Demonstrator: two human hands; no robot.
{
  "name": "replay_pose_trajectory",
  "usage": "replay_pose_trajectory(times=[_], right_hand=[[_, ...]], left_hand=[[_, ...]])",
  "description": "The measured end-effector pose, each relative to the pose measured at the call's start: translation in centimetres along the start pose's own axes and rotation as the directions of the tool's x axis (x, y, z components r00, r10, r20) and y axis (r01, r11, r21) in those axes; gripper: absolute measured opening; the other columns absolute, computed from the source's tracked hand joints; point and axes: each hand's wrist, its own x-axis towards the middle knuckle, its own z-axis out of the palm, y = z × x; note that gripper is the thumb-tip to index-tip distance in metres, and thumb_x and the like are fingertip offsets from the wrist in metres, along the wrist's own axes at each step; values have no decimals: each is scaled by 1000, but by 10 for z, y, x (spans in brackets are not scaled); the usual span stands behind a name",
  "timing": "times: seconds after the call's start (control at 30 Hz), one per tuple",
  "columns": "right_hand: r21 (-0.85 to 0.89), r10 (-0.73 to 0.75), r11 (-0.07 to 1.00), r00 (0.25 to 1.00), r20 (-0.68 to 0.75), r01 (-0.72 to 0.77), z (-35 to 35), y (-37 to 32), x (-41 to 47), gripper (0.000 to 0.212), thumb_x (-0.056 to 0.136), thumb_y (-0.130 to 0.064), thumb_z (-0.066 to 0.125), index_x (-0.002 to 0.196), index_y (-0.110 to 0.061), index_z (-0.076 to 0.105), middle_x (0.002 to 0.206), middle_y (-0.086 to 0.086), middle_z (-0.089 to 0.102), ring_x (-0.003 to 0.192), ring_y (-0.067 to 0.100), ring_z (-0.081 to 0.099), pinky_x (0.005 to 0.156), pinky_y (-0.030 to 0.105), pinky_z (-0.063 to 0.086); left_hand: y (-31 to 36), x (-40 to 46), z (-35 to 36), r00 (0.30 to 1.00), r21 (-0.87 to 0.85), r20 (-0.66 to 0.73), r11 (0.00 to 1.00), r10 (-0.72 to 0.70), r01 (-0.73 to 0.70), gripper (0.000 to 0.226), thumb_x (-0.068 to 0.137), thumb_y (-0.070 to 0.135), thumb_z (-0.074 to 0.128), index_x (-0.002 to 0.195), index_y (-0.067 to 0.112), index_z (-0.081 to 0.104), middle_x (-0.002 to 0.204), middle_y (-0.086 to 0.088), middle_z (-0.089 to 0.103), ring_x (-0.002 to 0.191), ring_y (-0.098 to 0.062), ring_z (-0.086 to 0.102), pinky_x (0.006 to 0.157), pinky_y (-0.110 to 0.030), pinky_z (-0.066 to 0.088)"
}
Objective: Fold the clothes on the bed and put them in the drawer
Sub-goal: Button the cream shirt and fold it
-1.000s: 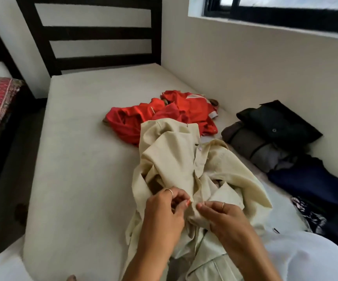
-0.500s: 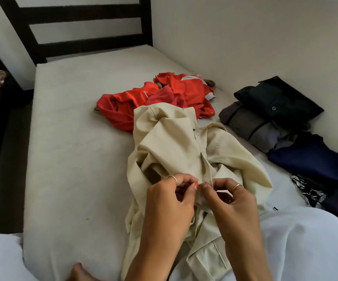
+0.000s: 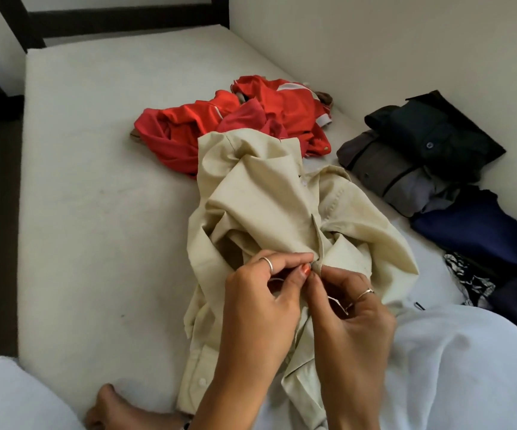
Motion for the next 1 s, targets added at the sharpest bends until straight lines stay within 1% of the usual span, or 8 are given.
replay_pose_trajectory(times=[0.13,0.23,0.37,0.47,0.6,0.7,0.87,1.0], right_hand=[[150,79,986,996,-45,-72,1,0,1,19,81,-5,72,82,-23,75,87,14,70,73,15,70,63,18,53],[200,121,973,992,-34,-112,3,5,-3,23,83,0,69,86,-22,76,92,17,70,80,19,71,65,16,53],[168,34,985,998,48,-42,4,5,-5,20,83,-14,62,92,-26,74,93,2,70,92,15,69,77,16,51],[141,22,990,997,79,-33,1,7,-2,27,82,-15,56,93,-31,74,95,-4,71,95,12,67,81,16,49],[253,226,932,963,147,-258,-6,4,7,29,89,2,60,85,-21,78,83,13,74,78,19,69,68,19,55],[276,294,894,928,231,-352,-8,0,11,19,86,-1,61,84,-12,77,81,19,73,73,25,67,66,24,55],[253,306,895,919,249,-367,-10,-1,11,12,85,-1,64,80,-6,74,77,17,73,70,20,68,65,22,55],[180,259,936,937,234,-303,-10,-1,13,12,85,0,65,79,-7,71,65,4,70,60,9,64,55,15,51]], left_hand=[[-1,-2,7,1000,-13,-14,1000,8,-8,20,87,9,68,91,28,75,92,16,71,90,1,66,78,-10,49],[-7,-4,7,1000,-16,-17,1000,-6,5,21,87,9,68,91,28,75,93,14,72,91,2,66,79,-11,50],[-11,-4,9,997,-50,-77,998,-27,23,23,86,7,67,91,28,75,94,13,71,90,0,67,79,-13,51],[-13,0,8,997,-58,-74,998,-29,24,23,86,9,68,90,32,73,92,14,72,91,-2,68,80,-17,52],[-13,-1,6,995,-117,-67,991,-77,68,17,83,14,72,89,30,70,83,10,72,82,-8,69,74,-20,54],[-12,-2,5,989,-145,-55,981,-138,129,12,81,15,73,83,27,70,79,10,73,79,-7,70,71,-17,54],[-15,-2,3,974,-191,-12,956,-228,222,11,81,14,72,81,25,73,79,6,75,78,-9,71,66,-16,53],[-14,-2,4,970,-178,-1,954,-243,239,11,83,15,71,82,26,73,79,7,74,79,-7,71,66,-15,53]])
